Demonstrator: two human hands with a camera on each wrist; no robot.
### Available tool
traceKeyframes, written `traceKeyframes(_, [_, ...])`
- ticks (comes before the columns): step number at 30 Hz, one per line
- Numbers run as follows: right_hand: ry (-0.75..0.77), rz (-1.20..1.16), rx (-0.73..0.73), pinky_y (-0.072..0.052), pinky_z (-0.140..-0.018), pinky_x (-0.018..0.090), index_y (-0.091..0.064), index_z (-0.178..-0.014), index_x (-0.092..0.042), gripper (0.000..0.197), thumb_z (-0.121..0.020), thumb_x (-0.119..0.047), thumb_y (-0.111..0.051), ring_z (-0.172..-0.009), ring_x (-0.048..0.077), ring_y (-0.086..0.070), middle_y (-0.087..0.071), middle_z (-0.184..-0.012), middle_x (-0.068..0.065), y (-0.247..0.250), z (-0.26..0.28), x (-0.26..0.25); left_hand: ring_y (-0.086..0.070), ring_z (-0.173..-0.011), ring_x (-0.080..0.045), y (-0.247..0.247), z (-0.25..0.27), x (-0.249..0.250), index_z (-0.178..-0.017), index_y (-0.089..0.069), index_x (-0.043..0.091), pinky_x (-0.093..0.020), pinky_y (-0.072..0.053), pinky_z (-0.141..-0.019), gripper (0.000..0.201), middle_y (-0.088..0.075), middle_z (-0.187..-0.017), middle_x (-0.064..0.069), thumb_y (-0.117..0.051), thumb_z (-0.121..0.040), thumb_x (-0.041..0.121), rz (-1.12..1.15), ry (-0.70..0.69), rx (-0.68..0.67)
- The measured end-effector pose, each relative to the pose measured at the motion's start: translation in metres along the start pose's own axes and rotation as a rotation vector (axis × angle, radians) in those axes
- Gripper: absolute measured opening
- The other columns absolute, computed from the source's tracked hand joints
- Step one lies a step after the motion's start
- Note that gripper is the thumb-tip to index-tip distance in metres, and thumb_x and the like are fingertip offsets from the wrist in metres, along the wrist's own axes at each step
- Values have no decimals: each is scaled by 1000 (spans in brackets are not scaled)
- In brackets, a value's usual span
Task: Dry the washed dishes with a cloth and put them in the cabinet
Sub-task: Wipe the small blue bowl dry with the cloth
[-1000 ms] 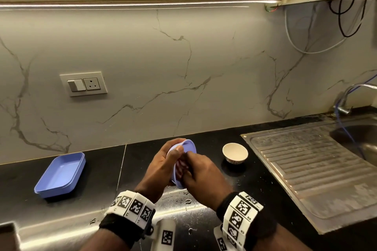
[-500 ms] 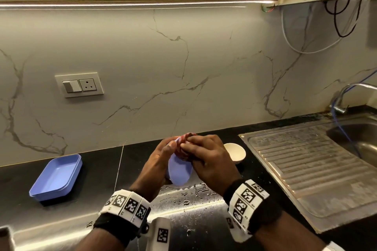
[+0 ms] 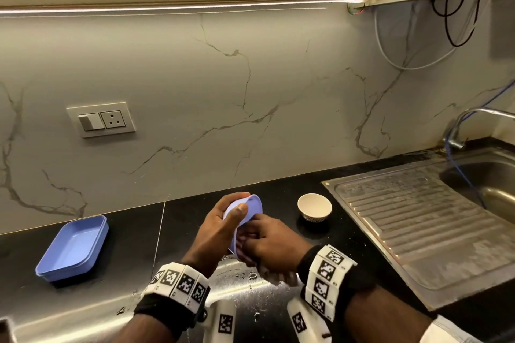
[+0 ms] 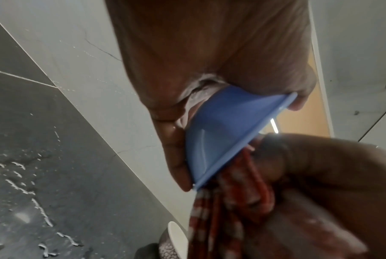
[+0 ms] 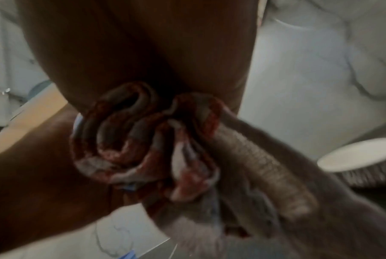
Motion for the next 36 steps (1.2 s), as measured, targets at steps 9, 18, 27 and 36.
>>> traceKeyframes(9, [49,-434,469,-60,-85,42,-67,-109,-32,32,-87,-8,-65,-98,14,-69,-72,-102,-4,16,4,12,-70,-108,-30,-7,10,3,-129,-57,23,-48,-60,-80,49,-69,-122,-11,-50,-89,50,160,90,-45])
traceKeyframes(18, [88,-781,112,-58,-87,42,-71,-101,-17,26,-84,-7,-56,-94,25,-69,-72,-97,10,6,12,-16,-67,-111,-40,-14,20,2,-126,-64,30,-55,-60,-76,91,-69,-123,-15,-72,-52,84,306,280,-184])
traceKeyframes(27, [156,-761,317,-58,-83,33,-67,-112,-17,23,-93,-9,-57,-100,24,-70,-72,-104,7,14,13,-20,-67,-112,-39,-14,23,4,-132,-58,14,-56,-57,-88,76,-69,-124,-18,-37,-88,72,338,384,-76])
traceKeyframes(36, [224,-447,4,-58,-67,33,-66,-101,-14,28,-79,4,-67,-74,22,-70,-71,-86,8,7,19,-21,-72,-98,-37,-5,23,3,-125,-64,5,-43,-59,-78,72,-72,-109,-27,-40,-92,64,266,406,58])
Point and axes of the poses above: each hand's wrist, its own z-axis away from the middle knuckle, its own y-axis out of the back of the hand, x = y × z, the point moved 4 cm from there along -z, towards the middle knuckle
